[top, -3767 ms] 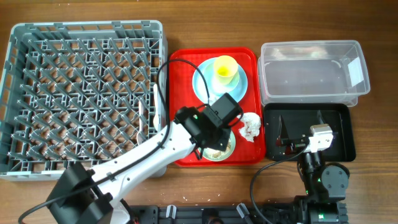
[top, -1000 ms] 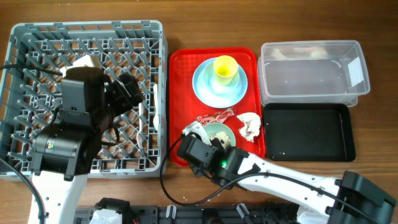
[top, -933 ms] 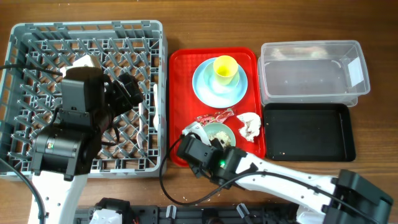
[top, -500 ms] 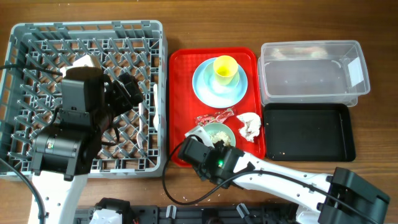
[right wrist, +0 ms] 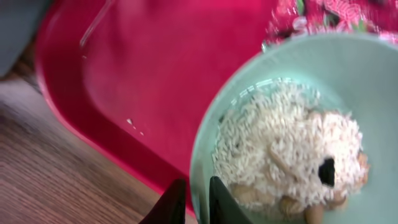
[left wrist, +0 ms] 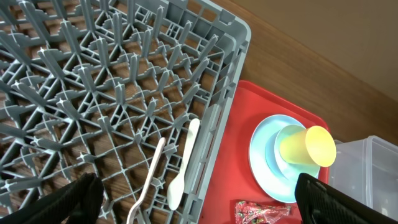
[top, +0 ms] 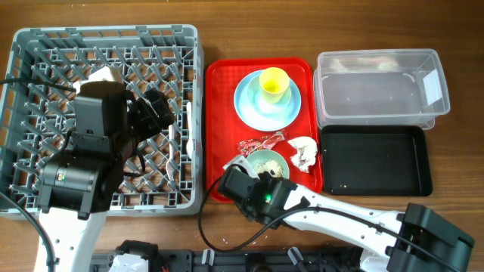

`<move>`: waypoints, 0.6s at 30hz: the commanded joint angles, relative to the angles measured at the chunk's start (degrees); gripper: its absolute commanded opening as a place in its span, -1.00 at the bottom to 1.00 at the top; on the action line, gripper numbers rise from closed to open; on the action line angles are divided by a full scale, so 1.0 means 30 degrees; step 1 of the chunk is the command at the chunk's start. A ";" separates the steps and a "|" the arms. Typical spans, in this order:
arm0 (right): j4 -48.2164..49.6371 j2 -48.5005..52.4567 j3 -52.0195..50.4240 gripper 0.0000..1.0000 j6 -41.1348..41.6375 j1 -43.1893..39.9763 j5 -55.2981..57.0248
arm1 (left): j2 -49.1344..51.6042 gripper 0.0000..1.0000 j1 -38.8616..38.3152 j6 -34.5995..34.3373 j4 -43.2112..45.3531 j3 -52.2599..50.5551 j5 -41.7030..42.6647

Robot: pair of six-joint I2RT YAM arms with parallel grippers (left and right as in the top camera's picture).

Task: Sort waste into correct bins and load items into the dishwasher rack
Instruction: 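Move the right gripper to the mint-green bowl and grasp its rim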

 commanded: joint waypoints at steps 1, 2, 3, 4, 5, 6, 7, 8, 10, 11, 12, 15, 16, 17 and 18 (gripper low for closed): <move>0.0444 0.0219 -0.0109 -0.70 -0.1523 0.0036 -0.0240 | -0.0029 1.00 0.0153 0.0029 0.0051 0.0109 -0.0124; 0.0525 0.0233 -0.0124 -0.70 -0.1501 0.0036 -0.0233 | -0.0029 1.00 0.0153 0.0029 0.0051 0.0109 -0.0124; 0.0554 0.0233 -0.0124 -0.71 -0.1515 0.0036 -0.0233 | -0.0029 1.00 0.0153 0.0022 0.0051 0.0109 -0.0124; 0.0554 0.0233 -0.0124 -0.71 -0.1508 0.0036 -0.0240 | -0.0029 1.00 0.0153 0.0029 0.0051 0.0109 -0.0124; 0.0546 0.0233 -0.0124 -0.71 -0.1501 0.0036 -0.0240 | -0.0029 1.00 0.0153 0.0029 0.0051 0.0109 -0.0124; 0.0532 0.0233 -0.0124 -0.67 -0.1494 0.0036 -0.0248 | -0.0029 1.00 0.0153 0.0022 0.0051 0.0109 -0.0124; 0.0466 0.0233 -0.0124 -0.56 -0.1428 0.0036 -0.0255 | -0.0029 1.00 0.0153 0.0029 0.0051 0.0109 -0.0124; 0.0386 0.0233 -0.0124 -0.46 -0.1443 0.0036 -0.0357 | -0.0029 1.00 0.0153 0.0029 0.0051 0.0117 -0.0124; 0.0270 0.0233 -0.0160 -0.36 -0.1450 0.0036 -0.0743 | -0.0029 1.00 0.0153 0.0029 0.0051 0.0109 -0.0124; 0.0233 0.0233 -0.0211 -0.38 -0.1421 0.0036 -0.0765 | -0.0029 1.00 0.0153 0.0022 0.0051 0.0109 -0.0124; 0.0168 0.0233 -0.0262 -0.38 -0.1304 0.0036 -0.0758 | -0.0029 1.00 0.0153 0.0029 0.0051 0.0109 -0.0124; 0.0189 0.0240 -0.0641 -0.41 -0.1290 0.0036 -0.0758 | -0.0029 1.00 0.0153 0.0029 0.0051 0.0117 -0.0124; 0.0175 0.0248 -0.0852 -0.41 -0.1297 0.0036 -0.0758 | -0.0029 1.00 0.0153 0.0029 0.0051 0.0109 -0.0124; 0.0175 0.0248 -0.0969 -0.41 -0.1290 0.0036 -0.0765 | -0.0029 1.00 0.0153 0.0029 0.0051 0.0109 -0.0124; 0.0175 0.0248 -0.0998 -0.46 -0.1290 0.0036 -0.0758 | -0.0029 1.00 0.0153 0.0029 0.0051 0.0109 -0.0124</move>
